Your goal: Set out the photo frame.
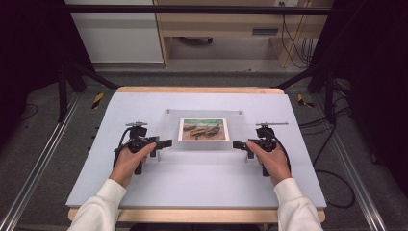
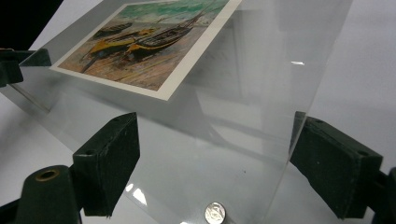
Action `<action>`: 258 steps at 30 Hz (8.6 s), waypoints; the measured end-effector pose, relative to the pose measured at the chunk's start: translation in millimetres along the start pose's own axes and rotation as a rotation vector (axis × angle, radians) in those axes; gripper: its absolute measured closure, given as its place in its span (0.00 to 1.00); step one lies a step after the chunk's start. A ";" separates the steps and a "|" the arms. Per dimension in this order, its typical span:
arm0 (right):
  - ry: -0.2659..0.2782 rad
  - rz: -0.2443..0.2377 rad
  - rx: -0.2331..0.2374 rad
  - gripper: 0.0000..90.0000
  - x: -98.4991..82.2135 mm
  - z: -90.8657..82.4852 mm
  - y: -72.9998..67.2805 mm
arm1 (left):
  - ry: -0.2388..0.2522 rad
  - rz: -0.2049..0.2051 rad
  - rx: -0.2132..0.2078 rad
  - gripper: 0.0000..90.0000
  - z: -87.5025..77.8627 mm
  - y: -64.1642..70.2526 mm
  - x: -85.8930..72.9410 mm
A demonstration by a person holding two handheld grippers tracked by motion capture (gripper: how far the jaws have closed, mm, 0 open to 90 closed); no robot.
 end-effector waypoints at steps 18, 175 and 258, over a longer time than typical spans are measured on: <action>0.024 -0.043 -0.025 0.21 -2.7 -4.6 -4.6 | 0.000 0.033 0.038 0.26 -6.9 3.2 0.2; 0.216 -0.326 -0.286 0.72 -69.7 -55.6 -20.2 | 0.146 0.196 0.236 0.70 -56.7 46.6 -44.9; 0.228 -0.407 -0.281 0.10 -92.3 -93.0 -19.7 | 0.136 0.352 0.227 0.06 -96.1 59.4 -52.9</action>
Point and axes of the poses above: each handheld gripper's, and its own axes: z roughly forward along the jaws, x roughly out of its top, y roughly to its right, the point moved 9 cm from there along z, roughly forward along the jaws, and after that the axes turned 4 degrees about z, right-handed, at the moved point
